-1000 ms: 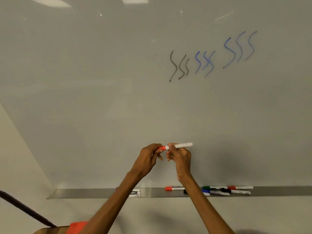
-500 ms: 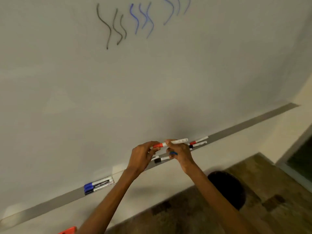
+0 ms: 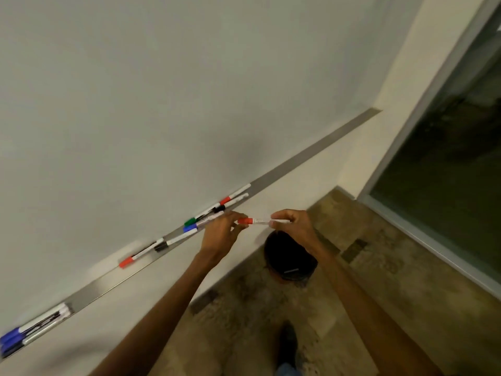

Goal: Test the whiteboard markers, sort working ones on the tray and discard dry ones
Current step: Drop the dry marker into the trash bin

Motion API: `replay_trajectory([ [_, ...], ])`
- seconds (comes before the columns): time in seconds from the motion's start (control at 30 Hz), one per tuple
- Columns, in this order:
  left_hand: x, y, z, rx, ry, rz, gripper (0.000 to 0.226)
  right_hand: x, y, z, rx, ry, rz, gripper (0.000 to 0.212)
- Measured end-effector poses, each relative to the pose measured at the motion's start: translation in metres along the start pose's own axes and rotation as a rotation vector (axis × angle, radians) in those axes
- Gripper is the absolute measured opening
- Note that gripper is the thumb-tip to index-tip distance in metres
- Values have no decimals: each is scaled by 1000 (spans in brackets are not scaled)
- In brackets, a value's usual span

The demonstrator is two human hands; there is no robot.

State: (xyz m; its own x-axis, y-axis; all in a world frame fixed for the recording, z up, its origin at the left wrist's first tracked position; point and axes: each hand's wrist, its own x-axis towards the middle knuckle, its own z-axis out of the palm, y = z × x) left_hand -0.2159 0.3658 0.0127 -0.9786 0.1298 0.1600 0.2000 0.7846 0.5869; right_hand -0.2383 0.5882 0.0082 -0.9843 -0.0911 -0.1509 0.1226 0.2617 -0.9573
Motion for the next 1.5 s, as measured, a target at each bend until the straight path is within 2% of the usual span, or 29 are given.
replay_trajectory([
  [0.23,60,18,110,99,-130,-46,12,61,86,-80,-451,-128,-69,23],
  [0.4,86,24,173,100,-171,-108,15,97,135,-108,-552,-136,-72,23],
  [0.57,117,20,219,71,-269,-189,19,128,177,-127,-525,-107,-83,25],
  [0.7,140,17,247,84,-340,-281,29,154,203,-137,-543,-129,1,28],
  [0.83,147,8,266,148,-400,-323,45,168,226,-142,-660,-160,79,38],
  [0.97,147,9,267,139,-370,-348,40,176,225,-143,-663,-196,160,27],
  [1.1,151,11,253,139,-283,-317,23,179,202,-135,-639,-157,107,27],
  [1.23,153,14,224,124,-218,-307,15,181,170,-113,-602,-86,69,22],
  [1.37,140,15,190,86,-110,-293,8,170,130,-84,-553,-39,-36,17],
  [1.5,123,13,148,72,23,-291,16,154,90,-49,-557,-42,-157,18],
])
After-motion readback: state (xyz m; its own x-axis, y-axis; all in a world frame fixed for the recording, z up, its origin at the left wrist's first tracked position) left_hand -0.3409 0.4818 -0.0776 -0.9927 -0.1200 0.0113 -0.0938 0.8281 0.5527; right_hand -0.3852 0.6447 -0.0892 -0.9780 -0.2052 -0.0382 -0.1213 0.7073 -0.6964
